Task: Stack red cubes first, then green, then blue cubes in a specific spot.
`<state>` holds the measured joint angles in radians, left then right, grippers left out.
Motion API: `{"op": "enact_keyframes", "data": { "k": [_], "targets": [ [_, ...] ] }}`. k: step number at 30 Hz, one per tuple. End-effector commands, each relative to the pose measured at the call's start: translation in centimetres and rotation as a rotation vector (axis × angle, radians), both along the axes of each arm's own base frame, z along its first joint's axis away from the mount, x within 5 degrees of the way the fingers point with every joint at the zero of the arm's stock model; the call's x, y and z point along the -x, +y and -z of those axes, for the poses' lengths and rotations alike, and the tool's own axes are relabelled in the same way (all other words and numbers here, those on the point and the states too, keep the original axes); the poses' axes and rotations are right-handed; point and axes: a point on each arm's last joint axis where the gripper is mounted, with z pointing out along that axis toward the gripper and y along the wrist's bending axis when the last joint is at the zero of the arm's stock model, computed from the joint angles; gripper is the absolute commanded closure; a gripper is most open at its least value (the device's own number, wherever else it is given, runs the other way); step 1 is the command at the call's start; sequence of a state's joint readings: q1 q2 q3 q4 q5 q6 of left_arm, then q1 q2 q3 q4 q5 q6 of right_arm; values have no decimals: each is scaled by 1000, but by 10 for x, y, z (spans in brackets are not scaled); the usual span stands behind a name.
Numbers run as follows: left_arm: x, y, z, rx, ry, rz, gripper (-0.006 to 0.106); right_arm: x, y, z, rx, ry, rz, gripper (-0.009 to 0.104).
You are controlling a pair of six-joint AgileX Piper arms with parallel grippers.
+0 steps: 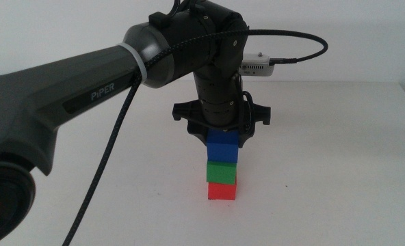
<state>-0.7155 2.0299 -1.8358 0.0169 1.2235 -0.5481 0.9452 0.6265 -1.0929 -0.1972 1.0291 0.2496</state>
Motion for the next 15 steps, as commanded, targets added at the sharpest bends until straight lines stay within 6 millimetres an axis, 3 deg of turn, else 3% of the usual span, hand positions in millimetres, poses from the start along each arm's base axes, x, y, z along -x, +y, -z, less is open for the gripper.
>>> {"op": "enact_keyframes", "data": {
  "k": [1, 15],
  "targets": [
    [0, -1, -4, 11, -9, 0, 36, 0, 0, 1, -1, -8, -3, 17],
    [2, 0, -12, 18, -28, 22, 10, 0, 0, 1, -1, -8, -3, 17]
  ]
}}
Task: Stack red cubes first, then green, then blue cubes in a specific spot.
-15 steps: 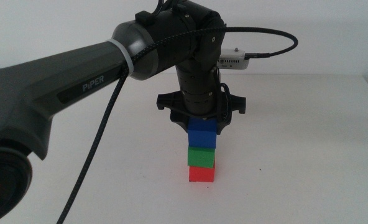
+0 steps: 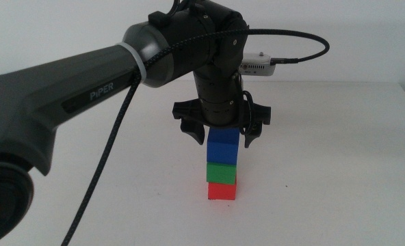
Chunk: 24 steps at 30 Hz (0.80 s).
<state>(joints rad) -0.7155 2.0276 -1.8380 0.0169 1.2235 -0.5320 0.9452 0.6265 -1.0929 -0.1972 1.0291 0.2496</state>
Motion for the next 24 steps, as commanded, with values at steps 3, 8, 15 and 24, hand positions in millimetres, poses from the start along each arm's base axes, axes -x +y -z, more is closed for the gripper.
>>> {"op": "enact_keyframes", "data": {
  "k": [3, 8, 15, 24],
  "targets": [
    [5, 3, -21, 35, -44, 3, 8, 0, 0, 1, -1, -8, -3, 17],
    [12, 12, -49, 60, -110, 4, 8, 0, 0, 1, -1, -8, -3, 17],
    [40, 44, -121, 124, -292, 10, 8, 0, 0, 1, -1, -8, -3, 17],
    [120, 137, -195, 72, -592, 13, 8, 0, 0, 1, -1, -8, -3, 17]
  ]
}}
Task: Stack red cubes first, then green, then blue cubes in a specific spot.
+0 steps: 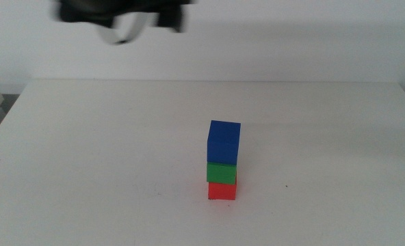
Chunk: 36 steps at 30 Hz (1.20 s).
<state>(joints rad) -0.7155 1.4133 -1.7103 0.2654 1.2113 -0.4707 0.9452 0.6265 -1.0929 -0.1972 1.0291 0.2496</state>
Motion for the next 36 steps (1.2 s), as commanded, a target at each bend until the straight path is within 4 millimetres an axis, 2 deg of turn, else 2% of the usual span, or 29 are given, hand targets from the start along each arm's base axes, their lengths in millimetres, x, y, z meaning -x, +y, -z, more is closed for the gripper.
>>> {"op": "enact_keyframes", "data": {
  "k": [1, 6, 8, 12, 15, 20, 27, 30, 36],
  "targets": [
    [25, 30, -5, -52, -61, -31, 8, 0, 0, 1, -1, -8, -3, 17],
    [80, 93, 3, -121, -172, -85, 8, 0, 0, 1, -1, -8, -3, 17],
    [98, 111, 8, -133, -203, -95, 8, 0, 0, 1, -1, -8, -3, 17],
    [129, 142, 18, -104, -327, -99, 8, 0, 0, 1, -1, -8, -3, 17],
    [147, 157, 28, -69, -382, -94, 8, 0, 0, 1, -1, -8, -3, 17],
    [163, 166, 45, 16, -477, -87, 8, 0, 0, 1, -1, -8, -3, 17],
    [158, 152, 75, 90, -554, -81, 8, 0, 0, 1, -1, -8, -3, 17],
    [163, 149, 85, 75, -546, -87, 8, 0, 0, 1, -1, -8, -3, 17],
    [164, 146, 86, 60, -593, -90, 8, 0, 0, 1, -1, -8, -3, 17]
  ]
}}
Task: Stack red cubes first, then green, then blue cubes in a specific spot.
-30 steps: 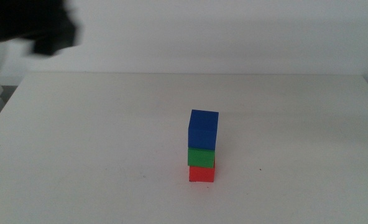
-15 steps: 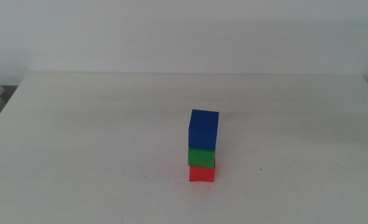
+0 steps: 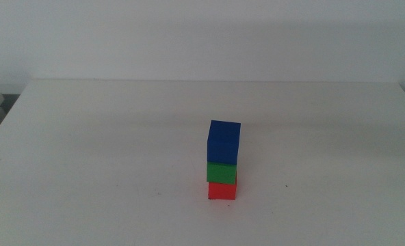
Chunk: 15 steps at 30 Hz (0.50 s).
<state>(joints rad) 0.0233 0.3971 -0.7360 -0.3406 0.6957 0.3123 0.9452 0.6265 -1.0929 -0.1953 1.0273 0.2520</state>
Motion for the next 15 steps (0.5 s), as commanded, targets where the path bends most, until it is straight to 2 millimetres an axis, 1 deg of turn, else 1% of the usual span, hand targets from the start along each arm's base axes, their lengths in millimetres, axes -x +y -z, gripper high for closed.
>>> {"op": "enact_keyframes", "data": {
  "k": [1, 4, 9, 15],
  "targets": [
    [0, -1, -2, -12, -47, 7, 8, 0, 0, 1, 3, -9, -3, 17],
    [-2, 2, -5, -52, -86, -22, 8, 0, 0, 1, 3, -9, -3, 17],
    [-2, 4, -10, -52, -138, -41, 8, 0, 0, 1, 3, -9, -3, 17],
    [-3, 4, -10, -65, -143, -44, 8, 0, 0, 1, 3, -9, -3, 17]
  ]
}}
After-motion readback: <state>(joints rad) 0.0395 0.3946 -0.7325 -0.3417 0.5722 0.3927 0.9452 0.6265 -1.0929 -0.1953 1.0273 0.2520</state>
